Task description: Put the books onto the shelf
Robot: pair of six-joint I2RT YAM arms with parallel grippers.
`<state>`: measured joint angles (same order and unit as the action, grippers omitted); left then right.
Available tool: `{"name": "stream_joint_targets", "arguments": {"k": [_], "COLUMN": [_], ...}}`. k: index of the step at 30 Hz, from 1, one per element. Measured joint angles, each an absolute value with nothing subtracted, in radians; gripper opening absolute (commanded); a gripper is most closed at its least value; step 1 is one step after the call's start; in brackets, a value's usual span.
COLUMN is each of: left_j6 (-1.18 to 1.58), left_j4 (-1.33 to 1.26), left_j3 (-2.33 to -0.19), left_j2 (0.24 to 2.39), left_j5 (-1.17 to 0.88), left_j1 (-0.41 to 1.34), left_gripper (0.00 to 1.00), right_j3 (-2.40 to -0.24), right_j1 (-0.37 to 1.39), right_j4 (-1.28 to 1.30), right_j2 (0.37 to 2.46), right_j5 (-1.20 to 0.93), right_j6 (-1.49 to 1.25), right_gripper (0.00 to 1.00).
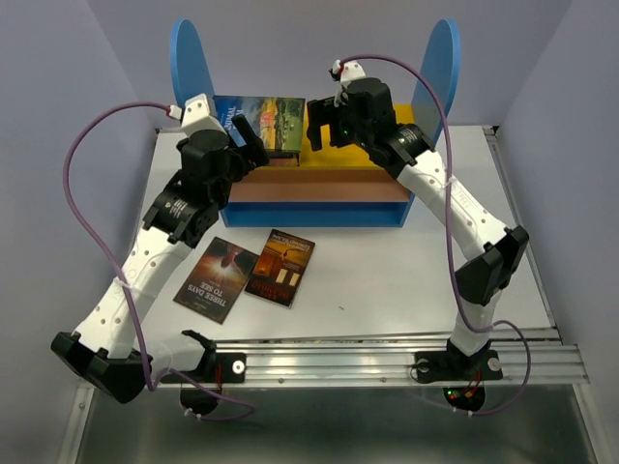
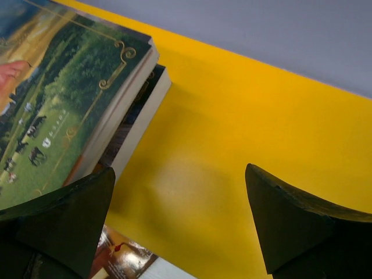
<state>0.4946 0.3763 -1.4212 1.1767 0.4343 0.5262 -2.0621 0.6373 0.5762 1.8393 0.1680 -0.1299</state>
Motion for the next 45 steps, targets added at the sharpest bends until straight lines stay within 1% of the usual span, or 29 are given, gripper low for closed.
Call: {"name": "stream_joint_targets", "arguments": {"k": [7, 28, 32, 41, 45], "left_j6": [0.487, 0.461, 0.461, 0.463, 0.462], "left_j4": [0.332, 0.335, 0.322, 0.305, 0.303], "left_j3": [-1.422, -1.475, -1.459, -1.382, -1.372], "left_j2": [1.197, 1.275, 1.252, 1.099, 1.078], "left_j5": [0.365, 0.314, 0.303, 0.287, 0.287], "left_j1": [0.456, 0.402, 0.397, 0.391, 0.391], "left_gripper": [0.99, 0.99, 0.99, 0.99, 0.99], "right_j3": [-2.165, -2.19, -2.19, -2.193, -2.214], "right_j1": [0.659, 0.69, 0.69, 0.69, 0.689], "right_j4": [0.575, 0.577, 0.577, 0.575, 0.574], "right_j2": [1.925, 1.94, 1.94, 1.945, 1.966], "right_j5": [0.184, 0.255, 0.255, 0.253, 0.257], "right_j6": [-0.098, -0.058, -0.056, -0.036, -0.021], "right_gripper": [1.0, 1.0, 1.0, 1.0, 1.0]}}
